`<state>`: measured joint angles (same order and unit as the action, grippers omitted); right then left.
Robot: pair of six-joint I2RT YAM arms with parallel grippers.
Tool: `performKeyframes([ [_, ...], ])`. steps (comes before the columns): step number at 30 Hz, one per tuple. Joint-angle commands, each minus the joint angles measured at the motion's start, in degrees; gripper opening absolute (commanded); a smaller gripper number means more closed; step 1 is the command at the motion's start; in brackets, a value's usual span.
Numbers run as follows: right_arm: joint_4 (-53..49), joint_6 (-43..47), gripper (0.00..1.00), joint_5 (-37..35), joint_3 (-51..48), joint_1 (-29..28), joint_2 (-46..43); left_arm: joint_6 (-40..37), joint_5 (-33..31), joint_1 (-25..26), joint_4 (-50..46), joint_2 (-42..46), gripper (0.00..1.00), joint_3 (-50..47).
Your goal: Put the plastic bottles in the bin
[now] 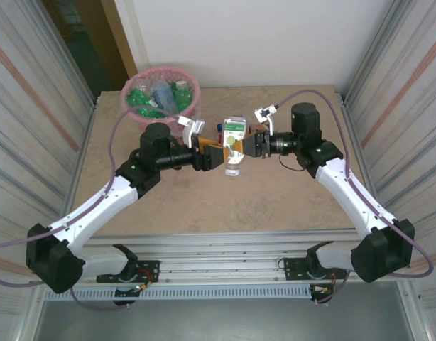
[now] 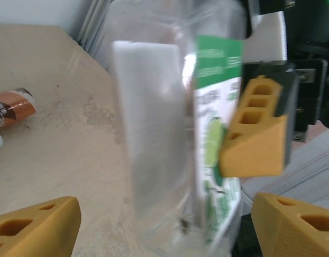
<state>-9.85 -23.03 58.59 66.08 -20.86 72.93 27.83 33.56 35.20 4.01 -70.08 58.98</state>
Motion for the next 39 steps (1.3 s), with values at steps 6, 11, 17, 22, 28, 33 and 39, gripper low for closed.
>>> performKeyframes([
  [6,4.04,1.18,0.27,6.36,2.22,-0.47,-1.01,6.36,7.74,-1.05,10.82,-1.03,0.77,-0.45],
  [11,6.57,0.14,0.28,7.47,2.31,-1.04,-0.69,8.0,9.71,-1.09,13.62,-2.15,0.66,-0.5],
  [17,6.62,0.17,0.29,7.16,2.65,-1.49,0.32,11.12,12.47,-1.07,18.49,-3.77,0.46,-0.46],
  [22,4.14,0.53,0.4,3.47,2.95,-0.57,0.25,11.34,9.94,-1.09,17.32,-2.96,0.3,-0.43],
  [28,0.21,0.27,0.78,-5.12,2.14,1.84,-2.58,10.66,-4.6,-1.09,8.8,1.39,0.15,0.68],
  [33,-2.91,-2.05,0.94,-16.97,0.2,4.4,-5.85,11.34,-22.95,-0.95,-1.33,3.43,0.13,5.38],
  [39,-8.27,-0.98,0.98,-26.13,-0.66,4.92,-7.83,12.29,-41.92,-1.45,-12.36,-1.3,0.13,16.84],
])
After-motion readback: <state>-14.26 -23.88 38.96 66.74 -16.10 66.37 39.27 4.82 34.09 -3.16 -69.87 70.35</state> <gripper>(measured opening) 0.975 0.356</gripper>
